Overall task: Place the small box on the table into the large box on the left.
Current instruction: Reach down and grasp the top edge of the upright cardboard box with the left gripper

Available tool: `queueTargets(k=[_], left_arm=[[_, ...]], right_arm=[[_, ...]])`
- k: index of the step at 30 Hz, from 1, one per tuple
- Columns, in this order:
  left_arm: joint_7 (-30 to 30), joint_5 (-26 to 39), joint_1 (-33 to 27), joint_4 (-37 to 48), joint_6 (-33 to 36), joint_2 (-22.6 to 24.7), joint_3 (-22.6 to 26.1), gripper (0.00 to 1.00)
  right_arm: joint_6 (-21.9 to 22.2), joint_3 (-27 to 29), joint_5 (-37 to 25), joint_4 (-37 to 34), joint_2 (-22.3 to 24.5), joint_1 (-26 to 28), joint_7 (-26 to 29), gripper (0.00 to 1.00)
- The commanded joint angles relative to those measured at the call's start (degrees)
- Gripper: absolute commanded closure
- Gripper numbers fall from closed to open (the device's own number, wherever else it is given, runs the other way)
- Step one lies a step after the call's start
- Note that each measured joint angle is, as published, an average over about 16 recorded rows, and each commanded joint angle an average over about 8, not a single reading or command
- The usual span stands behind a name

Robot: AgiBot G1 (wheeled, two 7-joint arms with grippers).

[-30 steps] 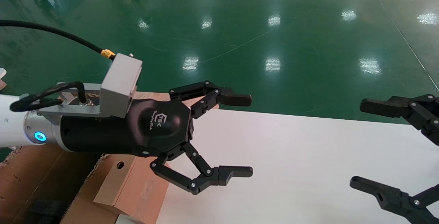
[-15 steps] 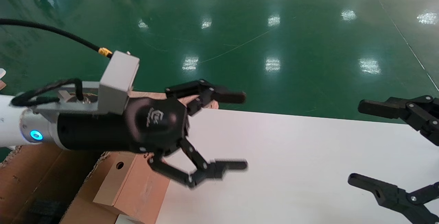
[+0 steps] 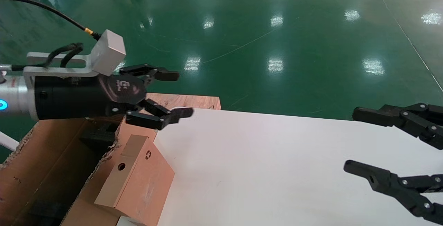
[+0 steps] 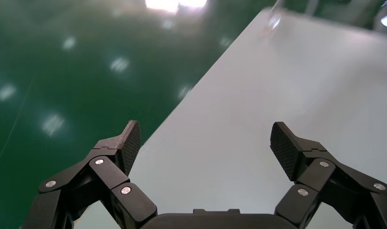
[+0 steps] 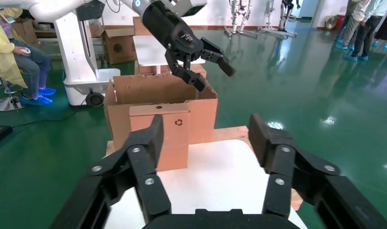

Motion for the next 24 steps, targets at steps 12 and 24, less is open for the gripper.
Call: queueTargets(k=[12, 24], left_arm=[[-3.9, 7.1, -5.4, 0.1, 2.3, -1.7, 1.9, 0.0], [-17.9, 23.0, -15.5, 0.6, 3.9, 4.1, 7.5, 0.0]], right_arm=[[0.0, 0.0, 0.0, 0.0, 0.0, 0.0, 0.0, 1.0], [0.0, 0.0, 0.0, 0.0, 0.0, 0.0, 0.0, 1.0]])
